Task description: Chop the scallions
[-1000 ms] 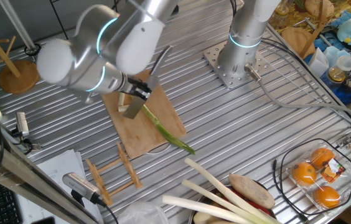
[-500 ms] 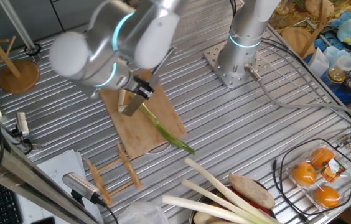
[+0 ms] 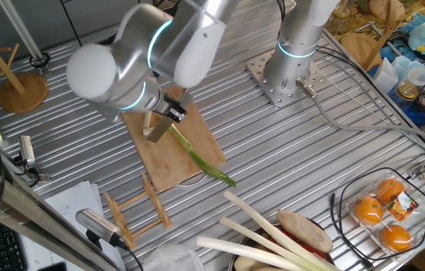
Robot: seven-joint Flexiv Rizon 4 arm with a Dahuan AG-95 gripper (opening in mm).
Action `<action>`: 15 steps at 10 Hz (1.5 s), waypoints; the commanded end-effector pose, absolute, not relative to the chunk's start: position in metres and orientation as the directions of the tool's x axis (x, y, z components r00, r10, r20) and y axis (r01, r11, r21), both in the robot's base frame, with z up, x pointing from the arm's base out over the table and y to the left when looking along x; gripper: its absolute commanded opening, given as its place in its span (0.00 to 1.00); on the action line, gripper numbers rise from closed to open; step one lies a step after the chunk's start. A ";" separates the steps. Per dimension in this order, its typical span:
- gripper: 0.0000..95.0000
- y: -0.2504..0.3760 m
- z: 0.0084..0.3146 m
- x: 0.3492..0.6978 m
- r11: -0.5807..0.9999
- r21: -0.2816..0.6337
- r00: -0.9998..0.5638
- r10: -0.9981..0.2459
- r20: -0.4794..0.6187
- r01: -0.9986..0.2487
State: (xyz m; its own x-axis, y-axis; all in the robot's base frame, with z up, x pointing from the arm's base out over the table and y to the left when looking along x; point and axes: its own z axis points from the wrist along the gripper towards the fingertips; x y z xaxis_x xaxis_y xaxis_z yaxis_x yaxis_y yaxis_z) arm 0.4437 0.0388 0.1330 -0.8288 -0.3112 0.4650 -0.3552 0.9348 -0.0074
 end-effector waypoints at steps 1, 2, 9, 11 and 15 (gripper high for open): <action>0.00 0.040 0.133 0.445 0.947 0.061 -0.839 -0.308 0.448 -0.315; 0.00 0.040 0.133 0.445 0.962 0.062 -0.847 -0.265 0.461 -0.268; 0.00 0.033 0.125 0.462 0.927 0.025 -0.824 -0.345 0.449 -0.375; 0.00 0.032 0.122 0.464 0.914 0.042 -0.812 -0.380 0.444 -0.405; 0.00 0.030 0.104 0.470 0.909 0.046 -0.808 -0.392 0.440 -0.415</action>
State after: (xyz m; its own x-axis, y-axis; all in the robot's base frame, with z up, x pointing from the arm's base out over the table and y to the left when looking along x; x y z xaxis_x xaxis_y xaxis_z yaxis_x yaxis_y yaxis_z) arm 0.4688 0.0295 0.1012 -0.7988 -0.4139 0.4365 -0.4383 0.8975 0.0489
